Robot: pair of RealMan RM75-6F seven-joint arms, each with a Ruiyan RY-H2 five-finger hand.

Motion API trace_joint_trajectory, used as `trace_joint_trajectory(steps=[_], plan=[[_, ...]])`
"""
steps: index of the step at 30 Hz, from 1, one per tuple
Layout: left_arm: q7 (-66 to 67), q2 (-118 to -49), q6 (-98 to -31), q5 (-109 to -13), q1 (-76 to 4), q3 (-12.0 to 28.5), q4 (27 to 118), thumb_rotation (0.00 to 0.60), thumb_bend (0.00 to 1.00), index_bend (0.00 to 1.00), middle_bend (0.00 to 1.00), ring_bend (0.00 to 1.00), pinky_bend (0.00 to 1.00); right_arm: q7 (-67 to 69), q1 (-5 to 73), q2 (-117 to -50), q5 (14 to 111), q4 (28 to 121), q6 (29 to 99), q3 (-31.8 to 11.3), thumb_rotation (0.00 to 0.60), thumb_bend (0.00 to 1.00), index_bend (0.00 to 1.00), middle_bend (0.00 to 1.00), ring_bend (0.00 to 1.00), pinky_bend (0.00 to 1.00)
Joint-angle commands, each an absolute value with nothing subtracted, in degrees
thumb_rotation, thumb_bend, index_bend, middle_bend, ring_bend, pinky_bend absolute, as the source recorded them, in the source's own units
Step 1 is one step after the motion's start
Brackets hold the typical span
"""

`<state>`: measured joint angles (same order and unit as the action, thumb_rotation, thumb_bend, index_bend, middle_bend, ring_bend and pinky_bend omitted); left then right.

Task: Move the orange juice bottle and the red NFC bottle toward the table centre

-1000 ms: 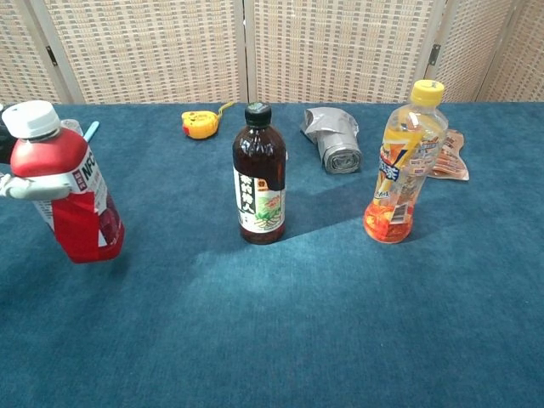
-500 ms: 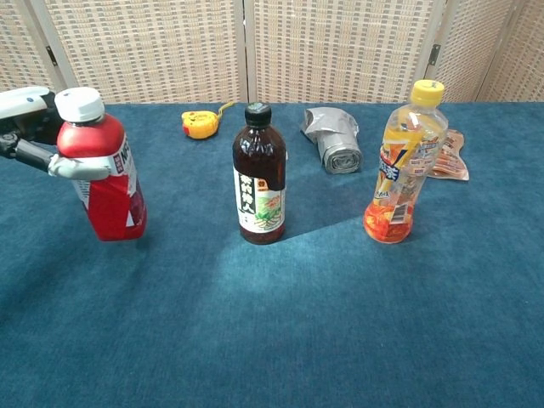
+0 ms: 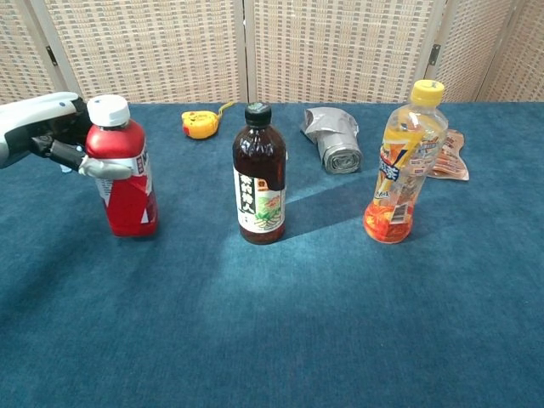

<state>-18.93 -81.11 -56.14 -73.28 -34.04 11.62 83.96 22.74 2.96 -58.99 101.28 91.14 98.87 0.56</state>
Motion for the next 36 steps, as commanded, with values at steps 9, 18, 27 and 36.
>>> trace_joint_trajectory(steps=[9,18,27,36], plan=[[-17.48,-82.03,-54.91,-72.34,-34.75,11.29,82.39,0.6,0.13,0.62,0.53,0.32,0.44,23.22,2.8,-58.9,101.26,90.91,99.1,0.48,0.6,0.0,0.13,0.23,0.17,0.35],[-16.85,-81.96,-54.14,-71.94,-34.95,10.97,81.98,0.6,0.13,0.56,0.51,0.32,0.44,23.06,2.74,-58.93,101.32,91.0,99.14,0.41,0.6,0.0,0.13,0.23,0.17,0.35],[-17.31,-81.62,-54.82,-72.39,-34.49,10.78,82.18,0.6,0.13,0.21,0.43,0.3,0.44,23.71,2.85,-58.84,101.03,90.48,99.12,0.12,0.6,0.0,0.13,0.23,0.17,0.35],[-16.37,-79.62,-55.35,-72.06,-33.46,10.2,84.22,0.6,0.13,0.09,0.18,0.23,0.44,23.48,2.87,-58.89,100.7,90.35,99.04,-0.12,0.6,0.0,0.13,0.23,0.17,0.35]])
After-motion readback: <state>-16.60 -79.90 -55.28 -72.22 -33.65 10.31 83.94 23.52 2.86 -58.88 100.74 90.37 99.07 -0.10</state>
